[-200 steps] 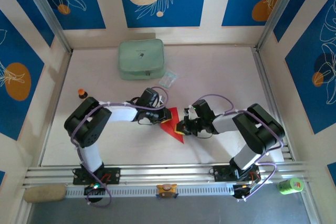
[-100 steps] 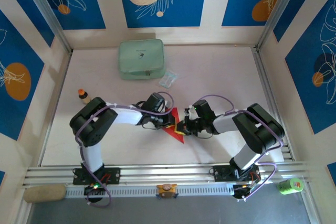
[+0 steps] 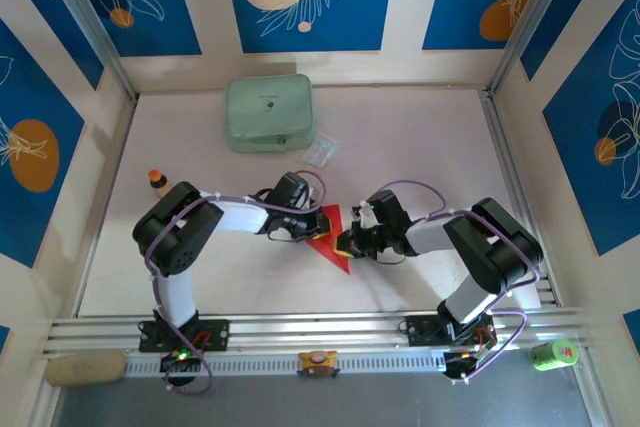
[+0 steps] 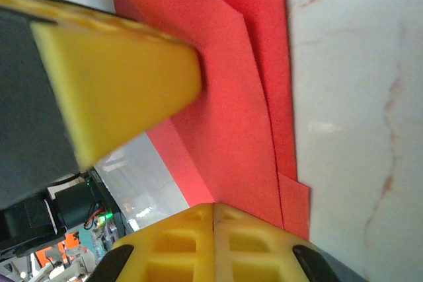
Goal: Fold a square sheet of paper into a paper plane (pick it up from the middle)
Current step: Fourth fold the wing at the center of the table.
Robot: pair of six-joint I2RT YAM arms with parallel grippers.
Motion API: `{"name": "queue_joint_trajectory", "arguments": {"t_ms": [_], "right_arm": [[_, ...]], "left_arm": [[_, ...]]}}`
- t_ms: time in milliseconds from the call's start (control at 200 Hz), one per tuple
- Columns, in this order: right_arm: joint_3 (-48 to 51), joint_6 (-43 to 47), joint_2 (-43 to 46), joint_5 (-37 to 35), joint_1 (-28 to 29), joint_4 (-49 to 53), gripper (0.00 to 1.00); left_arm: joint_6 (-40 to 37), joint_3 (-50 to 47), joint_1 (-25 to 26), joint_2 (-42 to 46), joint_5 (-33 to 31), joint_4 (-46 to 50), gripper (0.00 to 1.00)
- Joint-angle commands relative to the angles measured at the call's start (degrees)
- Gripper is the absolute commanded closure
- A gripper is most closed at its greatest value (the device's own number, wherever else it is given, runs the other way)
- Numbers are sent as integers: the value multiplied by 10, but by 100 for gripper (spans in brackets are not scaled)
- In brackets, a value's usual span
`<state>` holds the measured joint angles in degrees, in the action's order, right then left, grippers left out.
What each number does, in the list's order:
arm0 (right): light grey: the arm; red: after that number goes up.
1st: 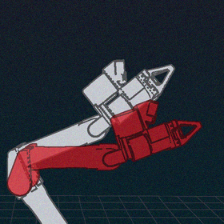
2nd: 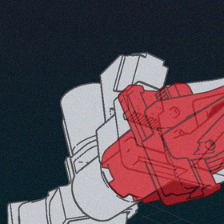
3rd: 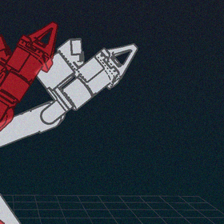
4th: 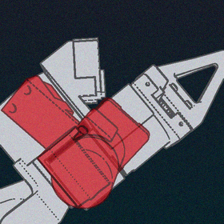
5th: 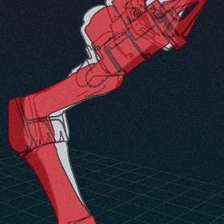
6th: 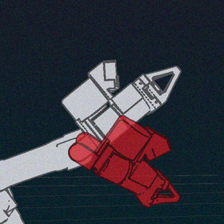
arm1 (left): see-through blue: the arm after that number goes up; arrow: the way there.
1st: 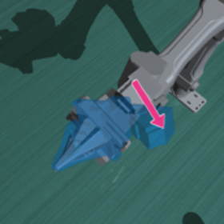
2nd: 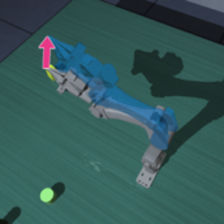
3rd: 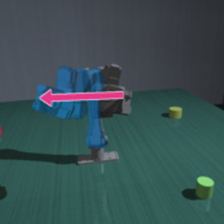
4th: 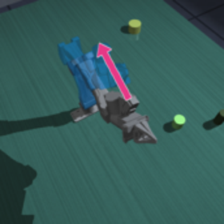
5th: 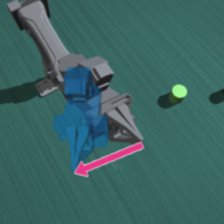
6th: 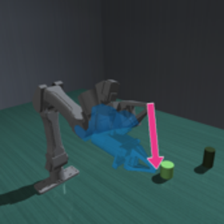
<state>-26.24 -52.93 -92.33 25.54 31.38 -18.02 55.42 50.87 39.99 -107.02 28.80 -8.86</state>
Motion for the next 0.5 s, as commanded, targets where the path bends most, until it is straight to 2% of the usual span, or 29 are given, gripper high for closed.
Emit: {"name": "queue_joint_trajectory", "arguments": {"t_ms": [0,275,495], "right_arm": [[20,6,-9,-39,-2,105,100],[19,9,-11,-34,-3,104,100],[17,11,-11,-33,-2,105,100]], "left_arm": [[-17,19,-25,-18,-32,35,92],[-22,38,-62,-36,-21,35,90],[-30,58,-69,-34,-12,49,88]]}}
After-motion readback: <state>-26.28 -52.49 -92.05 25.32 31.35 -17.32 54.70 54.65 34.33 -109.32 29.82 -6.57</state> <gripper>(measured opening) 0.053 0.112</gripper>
